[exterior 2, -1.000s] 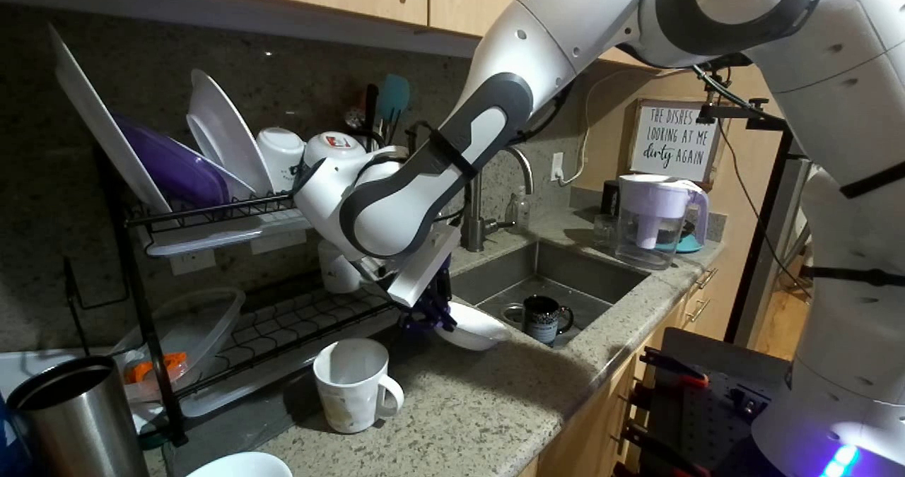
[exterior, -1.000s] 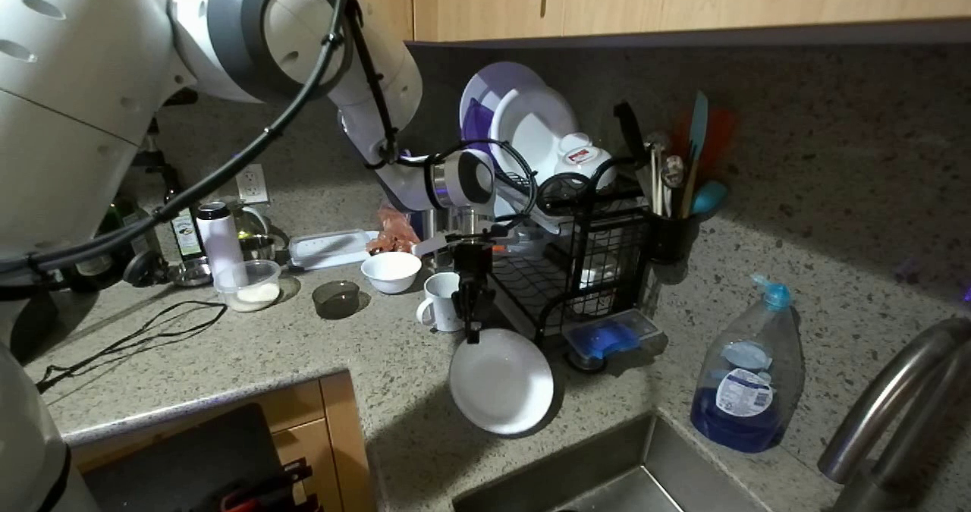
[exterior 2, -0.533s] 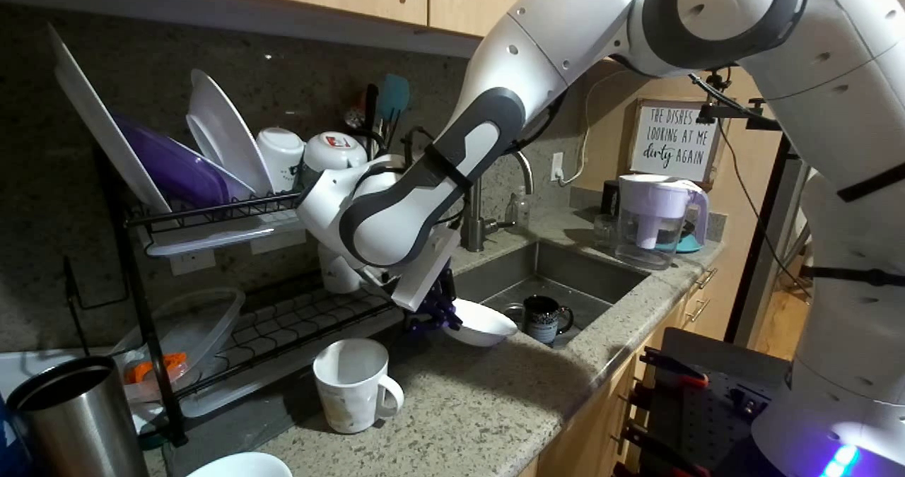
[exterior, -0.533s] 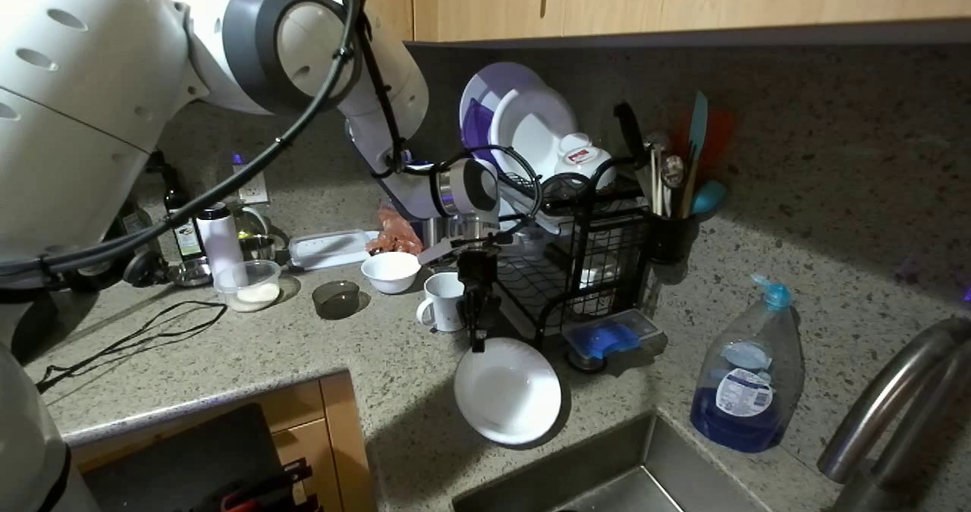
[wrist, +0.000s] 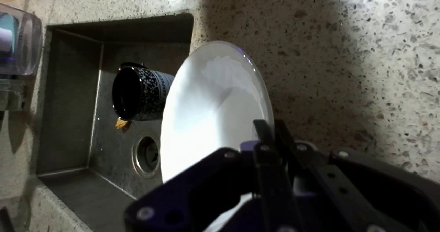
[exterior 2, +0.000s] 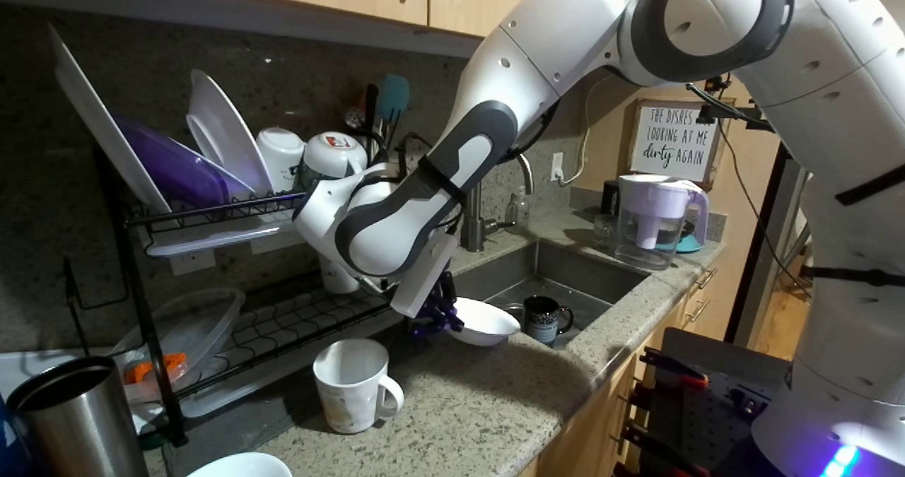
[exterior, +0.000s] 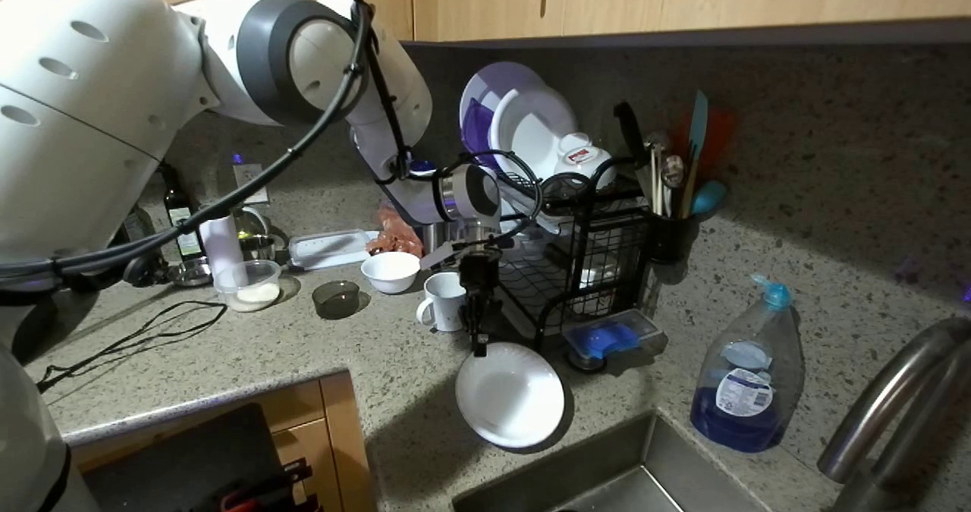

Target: Move the bowl from the dish rack to the counter

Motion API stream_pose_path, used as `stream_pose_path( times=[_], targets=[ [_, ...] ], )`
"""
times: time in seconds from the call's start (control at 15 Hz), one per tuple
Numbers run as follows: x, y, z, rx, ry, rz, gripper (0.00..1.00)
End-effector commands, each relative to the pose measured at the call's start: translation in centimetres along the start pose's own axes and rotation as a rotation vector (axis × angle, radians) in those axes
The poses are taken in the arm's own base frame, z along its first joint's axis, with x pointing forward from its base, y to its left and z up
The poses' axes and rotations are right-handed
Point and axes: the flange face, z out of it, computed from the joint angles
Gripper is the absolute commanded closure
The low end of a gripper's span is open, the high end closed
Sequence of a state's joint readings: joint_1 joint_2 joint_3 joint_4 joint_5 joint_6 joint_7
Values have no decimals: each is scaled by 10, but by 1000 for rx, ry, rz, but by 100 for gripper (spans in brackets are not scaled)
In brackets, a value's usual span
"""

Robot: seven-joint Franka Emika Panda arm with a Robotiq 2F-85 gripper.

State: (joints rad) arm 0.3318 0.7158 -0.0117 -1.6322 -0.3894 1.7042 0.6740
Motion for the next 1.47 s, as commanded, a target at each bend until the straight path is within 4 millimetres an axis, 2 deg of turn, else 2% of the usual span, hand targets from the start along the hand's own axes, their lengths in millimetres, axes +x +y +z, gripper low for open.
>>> stream_pose_path(
  times=[0.0,1.4],
  targets=[
    [6,-10,4,1,-7,9,96],
    [12,-16,3,-17,-20,3,95]
  ],
)
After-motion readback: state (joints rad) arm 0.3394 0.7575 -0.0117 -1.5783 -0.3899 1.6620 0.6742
